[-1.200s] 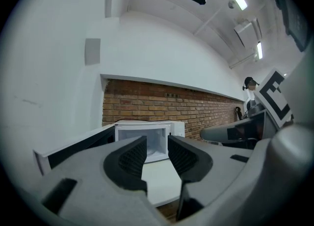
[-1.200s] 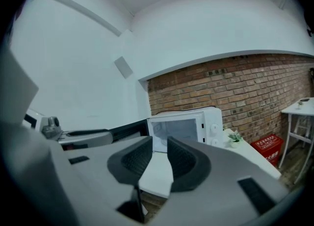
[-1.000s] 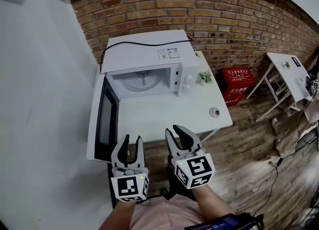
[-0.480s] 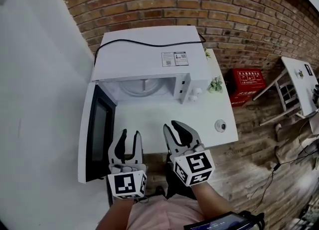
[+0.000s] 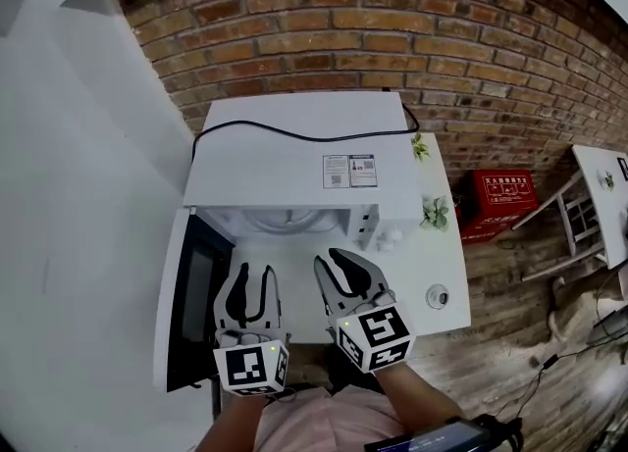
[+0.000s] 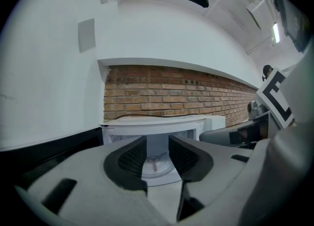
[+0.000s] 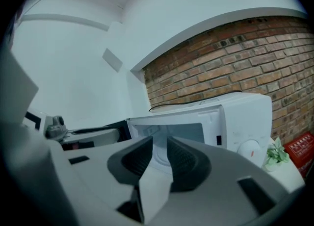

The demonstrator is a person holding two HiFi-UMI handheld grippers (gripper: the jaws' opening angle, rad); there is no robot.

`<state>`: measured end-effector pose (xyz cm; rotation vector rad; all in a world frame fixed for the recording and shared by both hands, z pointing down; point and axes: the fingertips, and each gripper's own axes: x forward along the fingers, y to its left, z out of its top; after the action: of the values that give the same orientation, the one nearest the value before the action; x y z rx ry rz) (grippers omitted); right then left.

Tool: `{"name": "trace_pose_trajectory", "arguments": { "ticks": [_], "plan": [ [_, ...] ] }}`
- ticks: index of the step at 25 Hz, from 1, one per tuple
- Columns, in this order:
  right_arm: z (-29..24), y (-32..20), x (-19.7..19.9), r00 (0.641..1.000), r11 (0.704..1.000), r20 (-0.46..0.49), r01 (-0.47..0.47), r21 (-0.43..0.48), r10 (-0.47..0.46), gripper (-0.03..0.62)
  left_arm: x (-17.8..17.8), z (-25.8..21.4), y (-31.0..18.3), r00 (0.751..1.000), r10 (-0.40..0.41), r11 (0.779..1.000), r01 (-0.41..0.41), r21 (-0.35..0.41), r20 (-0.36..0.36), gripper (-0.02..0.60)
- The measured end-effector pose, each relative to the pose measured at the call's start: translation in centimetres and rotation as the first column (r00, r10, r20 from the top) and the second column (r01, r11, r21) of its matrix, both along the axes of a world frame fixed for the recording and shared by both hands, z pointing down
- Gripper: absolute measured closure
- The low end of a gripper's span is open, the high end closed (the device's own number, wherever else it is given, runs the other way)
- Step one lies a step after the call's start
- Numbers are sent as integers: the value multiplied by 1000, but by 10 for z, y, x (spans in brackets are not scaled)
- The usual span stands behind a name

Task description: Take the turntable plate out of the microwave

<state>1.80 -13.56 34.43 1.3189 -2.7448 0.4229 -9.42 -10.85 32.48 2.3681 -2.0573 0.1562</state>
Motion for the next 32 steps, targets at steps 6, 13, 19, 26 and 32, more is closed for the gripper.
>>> {"name": "trace_pose_trajectory", "arguments": {
  "ticks": [6,13,19,26,32],
  "plan": [
    [2,-21,-9,998,998,-8,54,8,-54,496,1,1,-18,1000,-29,1000,29,6,-4,433],
    [1,-34,-18,997,997,-17,74,11,-74,496,-4,0,-28,999,-40,999,41,8,-12,434],
    [8,-45,-26,997,998,-32,63,-17,-63,496,-10,4,-43,1000,-20,1000,20,-8,-17,434],
    [38,-64,-30,999,996,-46,22,-85,-26,496,-12,30,-66,999,28,999,-28,-43,-16,434],
    [74,-71,-31,998,988,-65,-8,-154,-2,496,-15,55,-79,998,43,996,-46,-77,-43,434]
  ]
}}
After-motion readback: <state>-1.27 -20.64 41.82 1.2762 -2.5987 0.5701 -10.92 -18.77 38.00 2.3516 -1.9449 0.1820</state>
